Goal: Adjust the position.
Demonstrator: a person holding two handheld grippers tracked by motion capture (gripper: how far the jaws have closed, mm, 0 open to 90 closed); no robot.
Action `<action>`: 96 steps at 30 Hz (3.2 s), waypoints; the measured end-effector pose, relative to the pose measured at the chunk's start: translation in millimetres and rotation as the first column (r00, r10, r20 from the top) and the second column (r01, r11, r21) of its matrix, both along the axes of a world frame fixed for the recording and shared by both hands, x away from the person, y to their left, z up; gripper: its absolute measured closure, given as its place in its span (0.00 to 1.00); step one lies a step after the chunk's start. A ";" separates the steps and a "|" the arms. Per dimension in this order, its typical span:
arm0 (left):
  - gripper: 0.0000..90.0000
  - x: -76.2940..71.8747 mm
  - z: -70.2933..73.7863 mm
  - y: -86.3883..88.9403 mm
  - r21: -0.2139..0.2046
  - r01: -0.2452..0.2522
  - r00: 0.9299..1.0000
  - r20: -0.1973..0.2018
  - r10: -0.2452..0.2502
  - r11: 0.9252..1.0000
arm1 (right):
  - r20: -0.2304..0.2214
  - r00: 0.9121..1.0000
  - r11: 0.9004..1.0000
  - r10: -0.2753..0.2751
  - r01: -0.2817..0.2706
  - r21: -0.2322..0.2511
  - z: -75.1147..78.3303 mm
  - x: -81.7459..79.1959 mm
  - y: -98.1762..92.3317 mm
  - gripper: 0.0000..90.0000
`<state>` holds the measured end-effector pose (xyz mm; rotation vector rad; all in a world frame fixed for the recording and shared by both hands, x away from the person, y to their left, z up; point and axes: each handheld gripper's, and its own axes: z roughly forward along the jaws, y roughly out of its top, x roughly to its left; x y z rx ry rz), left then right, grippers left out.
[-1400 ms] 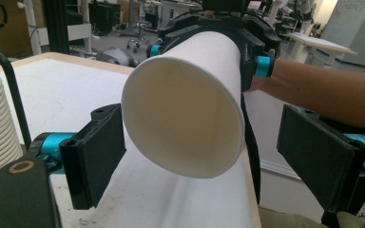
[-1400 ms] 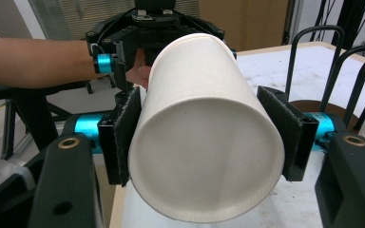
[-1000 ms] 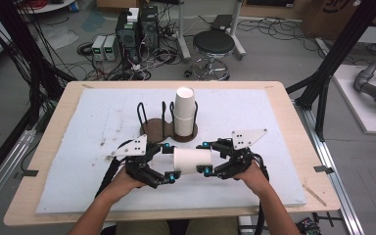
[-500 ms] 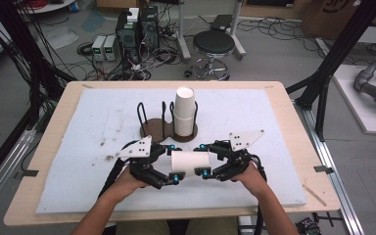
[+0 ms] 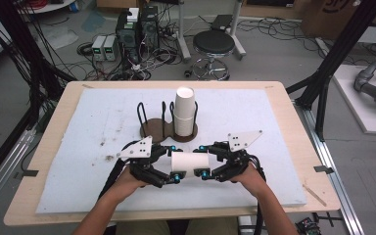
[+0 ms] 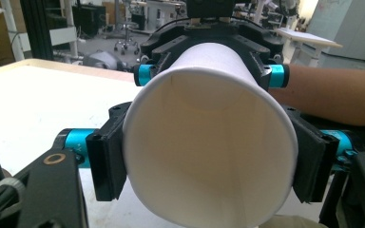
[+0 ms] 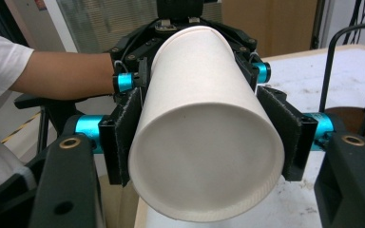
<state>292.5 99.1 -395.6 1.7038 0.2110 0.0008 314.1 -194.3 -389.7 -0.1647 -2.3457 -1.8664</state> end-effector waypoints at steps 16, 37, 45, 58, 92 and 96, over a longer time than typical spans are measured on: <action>0.33 0.9 24.6 9.9 0.146 -0.030 0.999 0.025 0.026 0.989 | 0.040 0.996 0.994 -0.080 0.083 -0.077 19.2 -5.2 -1.0 0.24; 0.33 10.0 62.4 2.9 0.443 -0.017 0.999 0.045 -0.003 0.896 | 0.250 0.968 0.916 -0.026 0.123 -0.381 55.8 -1.1 20.6 0.24; 0.33 11.8 63.7 -1.3 0.484 -0.006 0.999 0.032 -0.011 0.875 | 0.269 0.963 0.885 0.011 0.116 -0.451 57.2 -0.8 31.3 0.24; 0.33 12.8 64.8 -6.8 0.542 0.005 0.999 0.030 -0.025 0.841 | 0.269 0.962 0.858 0.035 0.109 -0.502 54.2 1.3 42.4 0.24; 0.32 11.4 59.2 -21.5 0.617 0.019 0.999 0.027 -0.045 0.787 | 0.233 0.963 0.764 0.132 0.051 -0.643 35.6 -2.7 78.3 0.37; 0.32 11.2 59.8 -21.7 0.608 0.014 0.999 0.033 -0.043 0.794 | 0.230 0.964 0.765 0.129 0.051 -0.642 35.1 -2.6 78.5 0.38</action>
